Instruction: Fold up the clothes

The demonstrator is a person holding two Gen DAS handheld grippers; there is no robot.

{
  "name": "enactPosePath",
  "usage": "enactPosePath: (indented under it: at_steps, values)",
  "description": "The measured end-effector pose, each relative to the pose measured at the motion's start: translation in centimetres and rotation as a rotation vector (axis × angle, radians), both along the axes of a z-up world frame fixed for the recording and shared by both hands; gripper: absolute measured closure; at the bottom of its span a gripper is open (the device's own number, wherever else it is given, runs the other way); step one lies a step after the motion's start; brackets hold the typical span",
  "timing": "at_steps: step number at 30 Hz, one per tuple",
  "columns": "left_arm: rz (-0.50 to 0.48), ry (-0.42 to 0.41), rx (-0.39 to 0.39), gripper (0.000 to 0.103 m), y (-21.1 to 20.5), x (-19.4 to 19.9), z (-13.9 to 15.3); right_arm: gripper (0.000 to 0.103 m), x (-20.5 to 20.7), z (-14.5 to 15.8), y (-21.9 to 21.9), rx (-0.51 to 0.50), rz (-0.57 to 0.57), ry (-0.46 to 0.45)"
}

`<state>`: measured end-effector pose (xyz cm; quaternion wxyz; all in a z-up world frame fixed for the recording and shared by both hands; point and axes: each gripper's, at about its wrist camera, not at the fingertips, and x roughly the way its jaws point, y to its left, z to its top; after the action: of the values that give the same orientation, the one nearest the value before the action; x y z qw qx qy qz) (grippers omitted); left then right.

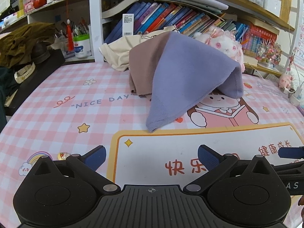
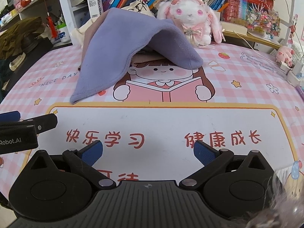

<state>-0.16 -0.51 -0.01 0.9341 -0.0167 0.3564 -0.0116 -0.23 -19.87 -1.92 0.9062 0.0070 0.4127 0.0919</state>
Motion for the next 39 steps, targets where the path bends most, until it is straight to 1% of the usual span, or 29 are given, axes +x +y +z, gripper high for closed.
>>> enactPosePath:
  at_steps: [13, 22, 27, 33, 39]
  values:
    - [-0.015, -0.008, -0.016, 0.000, 0.1, -0.4, 0.1, 0.000, -0.7, 0.2, -0.3, -0.001, -0.025, -0.007]
    - [-0.006, -0.011, -0.022, 0.000, 0.1, -1.0, 0.2, 0.000, -1.5, 0.4, -0.3, 0.004, -0.024, -0.021]
    - [-0.021, -0.021, -0.011, 0.000, -0.2, -1.6, 0.4, 0.000, -1.7, 0.4, -0.7, 0.019, -0.037, -0.020]
    - [0.000, -0.024, -0.023, 0.000, 0.1, -2.3, 0.5, 0.000, -2.2, 0.6, -0.2, 0.005, -0.006, -0.024]
    - [0.006, -0.034, -0.028, 0.000, 0.0, -2.8, 0.6, 0.000, -2.9, 0.6, -0.5, 0.005, -0.005, -0.022]
